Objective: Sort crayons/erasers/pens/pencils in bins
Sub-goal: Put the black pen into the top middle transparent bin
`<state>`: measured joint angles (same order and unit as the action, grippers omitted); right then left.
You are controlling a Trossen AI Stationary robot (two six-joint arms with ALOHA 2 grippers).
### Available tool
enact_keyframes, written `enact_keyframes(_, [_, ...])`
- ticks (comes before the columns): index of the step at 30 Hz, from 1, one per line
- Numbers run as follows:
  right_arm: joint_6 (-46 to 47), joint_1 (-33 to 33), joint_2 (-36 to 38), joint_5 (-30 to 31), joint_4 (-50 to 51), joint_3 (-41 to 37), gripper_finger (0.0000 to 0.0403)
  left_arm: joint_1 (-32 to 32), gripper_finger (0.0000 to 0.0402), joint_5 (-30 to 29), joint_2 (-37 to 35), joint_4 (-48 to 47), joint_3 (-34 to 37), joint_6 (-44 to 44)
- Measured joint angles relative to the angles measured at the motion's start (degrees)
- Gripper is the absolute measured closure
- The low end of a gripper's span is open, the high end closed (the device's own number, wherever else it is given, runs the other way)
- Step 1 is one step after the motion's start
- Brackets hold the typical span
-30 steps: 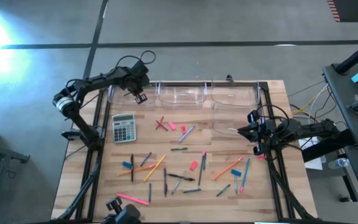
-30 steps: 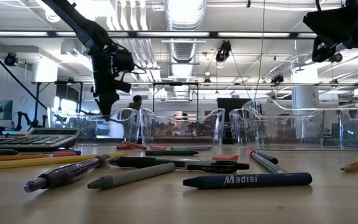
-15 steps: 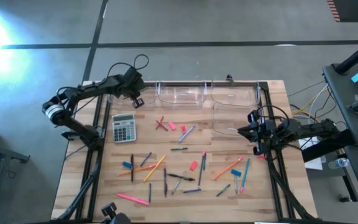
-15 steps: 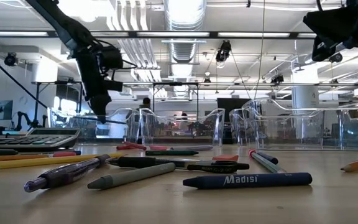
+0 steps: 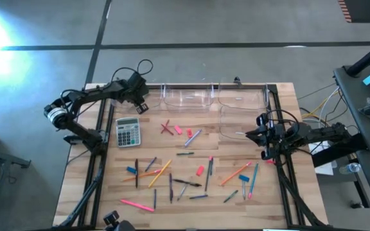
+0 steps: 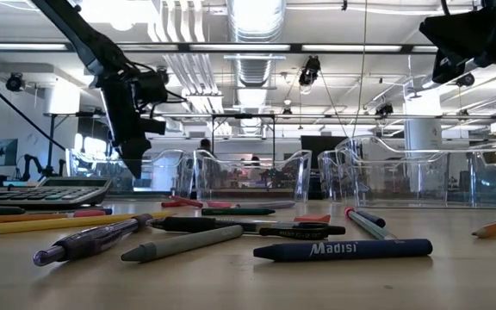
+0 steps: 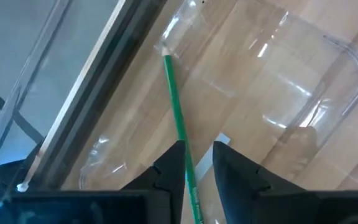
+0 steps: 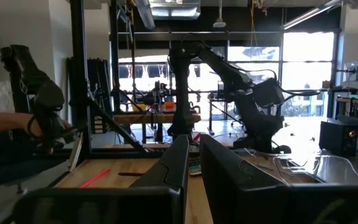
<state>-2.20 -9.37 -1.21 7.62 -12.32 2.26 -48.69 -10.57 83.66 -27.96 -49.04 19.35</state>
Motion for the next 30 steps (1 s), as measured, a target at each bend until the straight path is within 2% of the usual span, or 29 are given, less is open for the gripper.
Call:
enact_keyframes(5, [0.14,0.01,0.00,0.04,0.02,0.00,0.0371,0.00,0.0333,-0.46,-1.63,-3.00,-2.20,-0.12])
enact_keyframes(10, [0.20,0.01,0.00,0.02,0.02,0.00,0.0371,1.24,0.0332,0.71,-10.17,-8.06,-7.72,-4.74])
enact_keyframes(14, [0.11,0.01,-0.07,0.02,0.03,0.00,0.0371,5.48,0.0332,8.20,-20.13,-4.26,-7.05,-11.39])
enact_keyframes(16, [0.21,0.00,-0.08,0.01,0.04,0.00,0.0371,9.49,0.0332,12.55,-25.78,-0.09,-4.13,-15.79])
enact_keyframes(18, [0.20,0.00,-0.09,0.00,0.04,0.00,0.0371,15.72,0.0332,13.12,-31.40,6.96,0.54,-19.75])
enact_keyframes(20, [0.11,0.00,-0.09,0.01,0.04,0.00,0.0371,23.40,0.0332,10.15,-35.79,16.46,6.21,-22.51])
enact_keyframes(24, [0.09,0.01,-0.09,0.00,0.04,0.00,0.0371,37.76,0.0331,-0.84,-40.98,30.55,16.38,-25.06])
enact_keyframes(27, [0.20,0.00,-0.09,0.00,0.04,0.00,0.0371,45.98,0.0331,-6.73,-41.87,35.53,21.49,-25.96])
enact_keyframes(30, [0.22,0.00,-0.09,0.00,0.04,0.00,0.0371,50.29,0.0331,-11.88,-40.57,36.98,24.69,-26.94])
